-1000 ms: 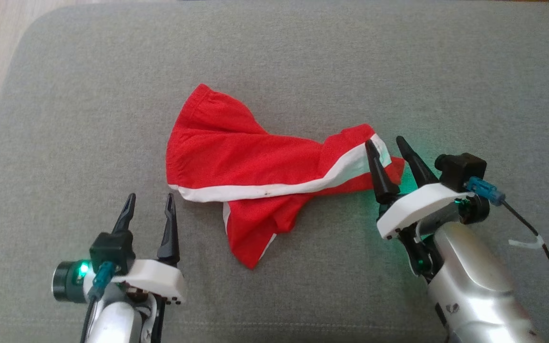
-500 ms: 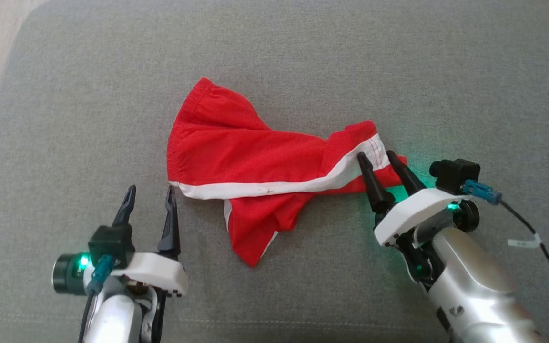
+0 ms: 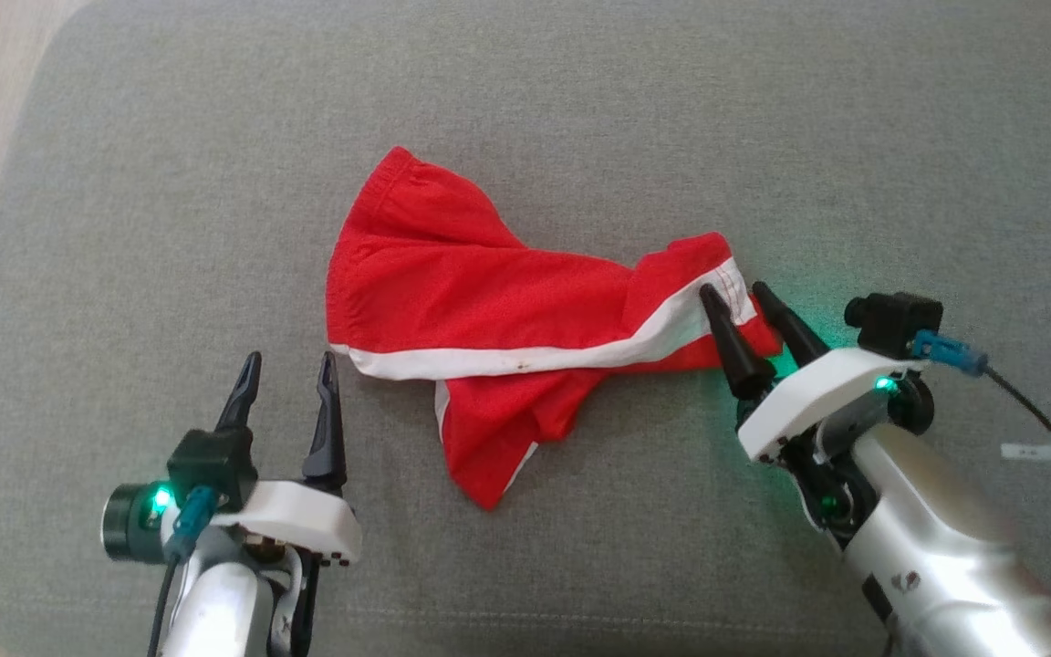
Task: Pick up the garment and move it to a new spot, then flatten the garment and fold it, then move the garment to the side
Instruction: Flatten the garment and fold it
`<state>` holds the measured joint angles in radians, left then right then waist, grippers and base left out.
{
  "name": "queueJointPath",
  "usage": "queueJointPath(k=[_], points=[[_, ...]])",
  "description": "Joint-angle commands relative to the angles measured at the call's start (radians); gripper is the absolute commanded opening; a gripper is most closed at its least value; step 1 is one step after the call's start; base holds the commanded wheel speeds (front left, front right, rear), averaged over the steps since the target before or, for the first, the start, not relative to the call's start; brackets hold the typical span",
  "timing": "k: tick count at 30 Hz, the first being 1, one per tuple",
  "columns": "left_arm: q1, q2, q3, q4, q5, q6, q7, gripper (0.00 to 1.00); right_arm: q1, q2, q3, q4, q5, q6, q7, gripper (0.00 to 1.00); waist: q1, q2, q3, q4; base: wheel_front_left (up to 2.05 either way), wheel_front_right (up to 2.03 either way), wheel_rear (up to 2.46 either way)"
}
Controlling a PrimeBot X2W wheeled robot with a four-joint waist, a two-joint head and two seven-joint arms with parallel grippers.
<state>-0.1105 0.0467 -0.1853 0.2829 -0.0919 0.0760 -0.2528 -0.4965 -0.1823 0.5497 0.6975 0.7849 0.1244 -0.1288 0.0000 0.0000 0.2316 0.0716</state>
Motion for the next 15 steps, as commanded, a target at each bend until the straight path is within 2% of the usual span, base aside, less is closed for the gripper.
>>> queueJointPath(k=[1, 15], points=[[-0.032, 0.004, 0.026, -0.032, -0.004, 0.005, -0.009, 1.00, -0.041, -0.002, 0.018, -0.018, 0.008, 0.006, -0.012, 1.00, 0.0000, 0.0000, 0.001, 0.002, 0.00, 0.00, 0.00], [-0.030, 0.004, 0.026, -0.037, -0.011, 0.008, -0.009, 1.00, -0.081, -0.036, 0.102, -0.006, 0.082, 0.006, 0.011, 1.00, 0.0000, 0.0000, 0.006, 0.011, 0.00, 0.00, 0.00]])
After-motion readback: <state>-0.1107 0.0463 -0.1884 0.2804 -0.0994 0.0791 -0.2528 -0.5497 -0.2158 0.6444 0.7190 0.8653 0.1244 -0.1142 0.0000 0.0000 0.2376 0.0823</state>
